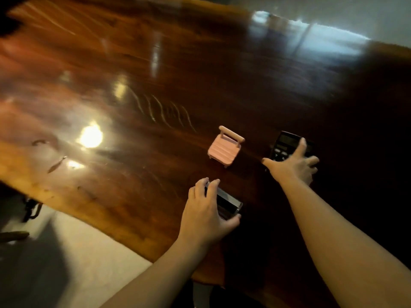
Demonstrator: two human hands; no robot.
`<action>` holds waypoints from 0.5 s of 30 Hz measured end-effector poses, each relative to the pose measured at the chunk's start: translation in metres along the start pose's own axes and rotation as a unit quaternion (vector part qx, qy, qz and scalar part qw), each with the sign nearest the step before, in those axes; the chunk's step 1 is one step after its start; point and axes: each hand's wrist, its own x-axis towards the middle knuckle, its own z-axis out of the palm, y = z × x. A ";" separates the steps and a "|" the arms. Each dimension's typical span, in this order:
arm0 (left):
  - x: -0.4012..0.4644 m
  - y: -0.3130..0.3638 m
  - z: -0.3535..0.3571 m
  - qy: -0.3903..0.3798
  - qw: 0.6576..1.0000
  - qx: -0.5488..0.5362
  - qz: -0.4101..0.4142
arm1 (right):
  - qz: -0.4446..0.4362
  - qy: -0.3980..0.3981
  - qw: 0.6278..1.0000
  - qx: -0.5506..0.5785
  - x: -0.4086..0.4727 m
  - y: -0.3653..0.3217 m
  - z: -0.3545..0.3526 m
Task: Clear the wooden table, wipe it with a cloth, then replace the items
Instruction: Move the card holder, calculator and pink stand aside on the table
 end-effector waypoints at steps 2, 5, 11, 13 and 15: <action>-0.008 -0.013 -0.021 0.034 0.998 0.006 -0.055 | -0.008 0.000 1.000 0.003 -0.007 -0.003 -0.008; -0.025 -0.038 -0.053 0.103 0.985 0.012 -0.141 | -0.045 0.007 0.999 0.010 -0.024 -0.015 -0.024; -0.037 -0.116 -0.120 0.191 0.945 0.002 -0.265 | -0.179 0.027 0.982 0.058 -0.071 -0.078 -0.049; -0.034 -0.148 -0.147 0.211 0.933 -0.005 -0.291 | -0.229 0.028 0.970 0.070 -0.096 -0.113 -0.049; -0.033 -0.190 -0.176 0.237 0.916 -0.019 -0.323 | -0.277 0.022 0.959 0.064 -0.127 -0.157 -0.038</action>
